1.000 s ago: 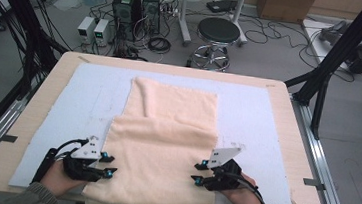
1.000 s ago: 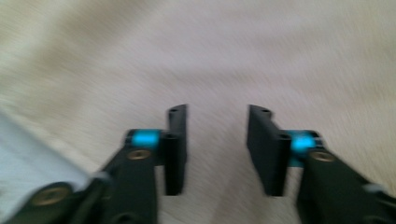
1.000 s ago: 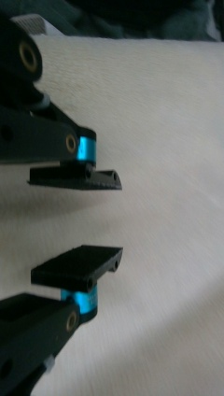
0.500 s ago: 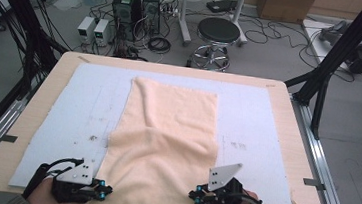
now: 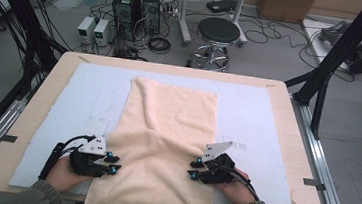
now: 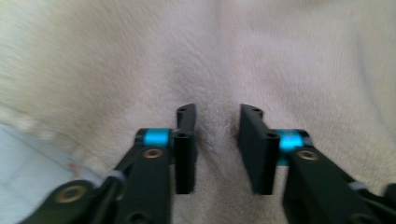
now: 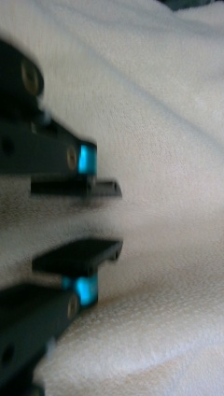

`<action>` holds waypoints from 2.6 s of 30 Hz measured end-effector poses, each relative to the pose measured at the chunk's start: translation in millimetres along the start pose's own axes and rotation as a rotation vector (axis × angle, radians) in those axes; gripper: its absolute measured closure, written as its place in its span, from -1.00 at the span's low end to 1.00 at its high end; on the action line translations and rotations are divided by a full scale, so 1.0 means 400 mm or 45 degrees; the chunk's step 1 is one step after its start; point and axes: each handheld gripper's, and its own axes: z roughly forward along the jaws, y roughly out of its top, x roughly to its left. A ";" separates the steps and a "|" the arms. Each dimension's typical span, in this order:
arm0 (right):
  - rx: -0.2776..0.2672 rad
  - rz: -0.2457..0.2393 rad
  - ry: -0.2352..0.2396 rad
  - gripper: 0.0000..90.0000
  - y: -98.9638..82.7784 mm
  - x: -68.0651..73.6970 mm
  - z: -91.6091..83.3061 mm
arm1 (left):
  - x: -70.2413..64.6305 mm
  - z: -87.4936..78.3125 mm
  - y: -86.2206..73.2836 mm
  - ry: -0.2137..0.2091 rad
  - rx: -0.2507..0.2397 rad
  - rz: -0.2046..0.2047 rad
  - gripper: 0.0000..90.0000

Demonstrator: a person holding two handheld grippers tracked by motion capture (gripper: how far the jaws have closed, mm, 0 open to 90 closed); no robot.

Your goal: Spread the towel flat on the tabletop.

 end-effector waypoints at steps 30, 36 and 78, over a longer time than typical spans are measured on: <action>0.056 -0.073 0.067 0.54 -0.059 0.078 -0.069 | -0.056 -0.064 -0.048 -0.013 0.021 0.026 0.32; -0.064 -0.067 0.080 0.46 -0.035 0.074 -0.076 | -0.042 -0.073 -0.051 0.031 -0.061 -0.001 0.28; -0.183 -0.092 0.057 0.45 -0.008 0.067 -0.093 | -0.056 -0.084 -0.009 0.161 -0.130 0.012 0.45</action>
